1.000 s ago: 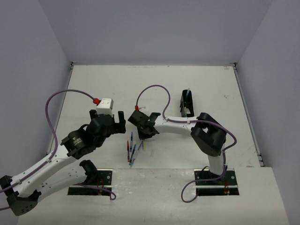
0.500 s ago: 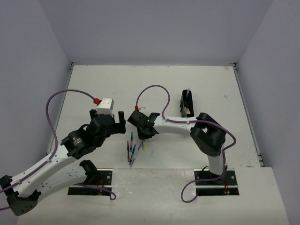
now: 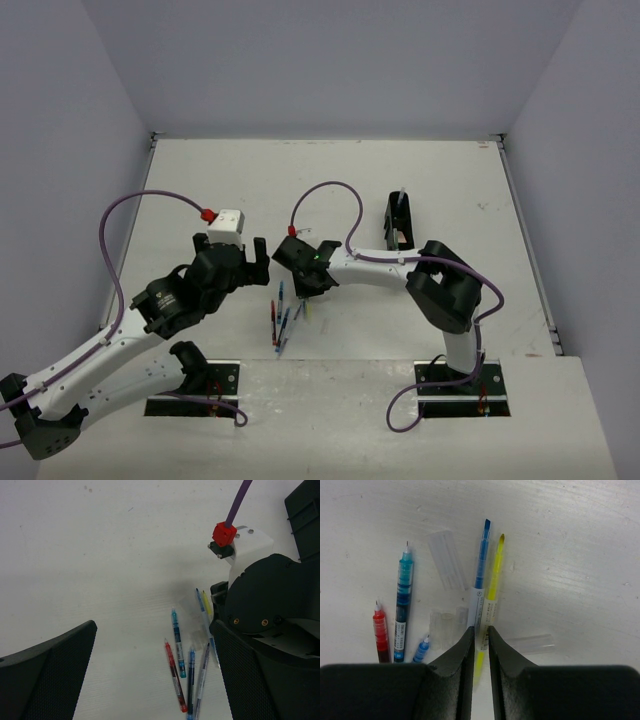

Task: Sort the stationery into containers
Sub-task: Pick up the pen from the center of the board.

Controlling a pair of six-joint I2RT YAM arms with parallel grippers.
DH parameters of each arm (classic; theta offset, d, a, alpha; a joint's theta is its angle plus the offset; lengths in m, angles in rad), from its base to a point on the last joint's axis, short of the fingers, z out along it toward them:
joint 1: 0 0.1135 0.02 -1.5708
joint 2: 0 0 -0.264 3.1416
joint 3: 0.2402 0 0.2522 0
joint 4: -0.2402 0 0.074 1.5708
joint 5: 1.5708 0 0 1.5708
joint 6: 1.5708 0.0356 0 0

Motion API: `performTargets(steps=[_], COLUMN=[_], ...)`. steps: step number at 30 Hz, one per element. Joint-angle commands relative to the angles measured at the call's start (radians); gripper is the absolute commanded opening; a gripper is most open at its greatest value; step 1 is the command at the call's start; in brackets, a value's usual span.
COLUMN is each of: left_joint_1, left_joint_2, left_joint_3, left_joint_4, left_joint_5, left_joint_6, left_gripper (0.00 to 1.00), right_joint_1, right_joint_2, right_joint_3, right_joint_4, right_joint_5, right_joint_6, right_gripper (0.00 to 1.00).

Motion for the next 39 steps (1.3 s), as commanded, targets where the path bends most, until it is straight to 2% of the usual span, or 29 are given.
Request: performTargets(steps=[1,19,25,32,36,39], left_joint_1=[0.004,0.003,0.003,0.003,0.005,0.004], left_joint_2=[0.005,-0.004,0.000,0.030,0.062,0.096], left_joint_3=[0.001,-0.001,0.000,0.016,0.033,0.033], left_joint_4=[0.036,0.035,0.032,0.010,-0.004,0.025], left_joint_5=[0.006,0.006,0.004,-0.015,-0.020,0.031], left_joint_6=[0.029,0.029,0.027,-0.014,-0.075,-0.121], left_gripper=[1.00,1.00,1.00,1.00,1.00,1.00], right_joint_1=[0.011,0.011,0.011,0.010,-0.015,-0.059], right_joint_2=[-0.039,0.005,0.015,-0.051,-0.124,-0.217], right_joint_3=[-0.030,-0.015,-0.014,-0.029,0.016,0.036], right_joint_4=[-0.015,-0.036,-0.059,-0.009,0.003,0.003], right_joint_5=[0.049,0.063,0.095,0.069,0.050,0.060], right_joint_6=[0.023,0.017,0.018,-0.019,-0.069,-0.106], right_gripper=[0.17,0.16,0.20,0.00,0.00,0.00])
